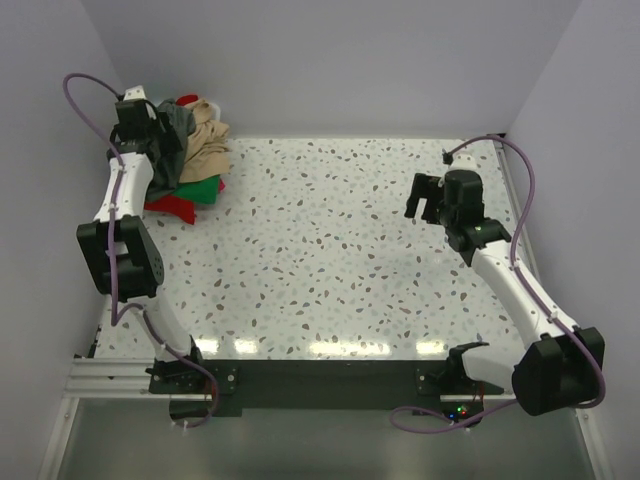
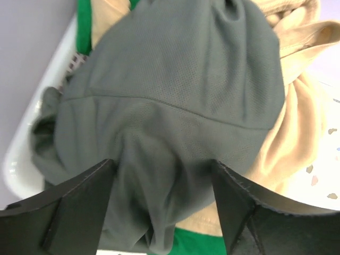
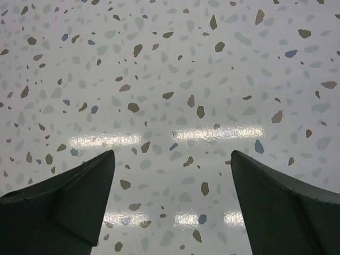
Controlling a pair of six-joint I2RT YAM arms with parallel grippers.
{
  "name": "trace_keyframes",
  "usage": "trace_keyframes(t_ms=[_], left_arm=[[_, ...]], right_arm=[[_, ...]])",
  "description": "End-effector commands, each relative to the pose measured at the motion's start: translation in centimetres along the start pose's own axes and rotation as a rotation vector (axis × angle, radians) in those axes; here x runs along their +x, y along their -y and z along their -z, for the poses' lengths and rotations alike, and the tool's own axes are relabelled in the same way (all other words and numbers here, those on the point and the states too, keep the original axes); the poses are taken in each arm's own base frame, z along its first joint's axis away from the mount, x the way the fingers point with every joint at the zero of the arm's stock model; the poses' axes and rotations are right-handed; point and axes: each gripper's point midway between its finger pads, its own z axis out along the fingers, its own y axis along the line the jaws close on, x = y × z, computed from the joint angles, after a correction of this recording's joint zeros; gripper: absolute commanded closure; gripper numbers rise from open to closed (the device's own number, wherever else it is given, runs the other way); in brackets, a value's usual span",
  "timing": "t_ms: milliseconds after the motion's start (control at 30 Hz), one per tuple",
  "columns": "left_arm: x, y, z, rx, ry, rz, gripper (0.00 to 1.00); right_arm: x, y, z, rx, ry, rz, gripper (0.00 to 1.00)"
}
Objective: Fold and stack the t-shirts
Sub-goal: Grab the tshirt from the pile
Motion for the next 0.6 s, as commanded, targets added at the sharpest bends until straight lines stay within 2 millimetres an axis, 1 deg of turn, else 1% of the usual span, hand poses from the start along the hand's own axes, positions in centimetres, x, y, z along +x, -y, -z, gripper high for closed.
trace_keyframes(t_ms=[0,67,100,133,200,233,300,333,367,433,467,533,567], left_arm=[[-0.3,0.7,-1.2,0.050,0.019,0.041,0.24],[-0.2,1.1,-1.3,0.070,0.017,0.043,0.34],[-0.1,1.2,-1.4,0.076,0.017,0.048,0.40],[-0.2,1.2,-1.3,0.077,0.021,0.051,0.53],[-0.8,1.3,-0.9,0.081,0.042,0.058,0.69],[-1.0,1.3,-0.6,0.083,0.050,0.061,0.84],[-2.1,1.4,0.6,0.089,0.087,0.068,0.97],[-2.5,1.3,1.1,0.090,0.101,0.070,0.99],[-3.8,1.3,2.6,0.092,0.138,0.075,1.00],[-4.5,1.1,4.0,0.087,0.170,0.085,1.00],[-6.0,1.0,6.0,0.093,0.217,0.091,1.00],[-6.6,1.5,7.7,0.129,0.250,0.099,1.00],[-7.7,1.8,9.7,0.157,0.294,0.104,1.00]], right_arm=[[-2.1,-0.5,0.3,-0.018,0.046,0.005,0.07],[-2.1,-0.5,0.4,-0.018,0.046,0.008,0.07],[-2.0,-0.5,0.3,-0.016,0.042,0.008,0.07],[-2.0,-0.5,0.3,-0.018,0.040,0.011,0.07],[-2.0,-0.5,0.4,-0.017,0.040,0.014,0.07],[-2.0,-0.5,0.4,-0.018,0.039,0.014,0.07],[-2.0,-0.5,0.5,-0.018,0.040,0.015,0.07],[-2.1,-0.5,0.6,-0.017,0.042,0.016,0.07],[-2.2,-0.5,0.6,-0.019,0.043,0.016,0.07],[-2.3,-0.5,0.6,-0.021,0.044,0.018,0.07],[-2.3,-0.6,0.6,-0.021,0.044,0.016,0.07],[-2.3,-0.6,0.6,-0.024,0.043,0.015,0.07],[-2.3,-0.6,0.5,-0.023,0.042,0.015,0.07]])
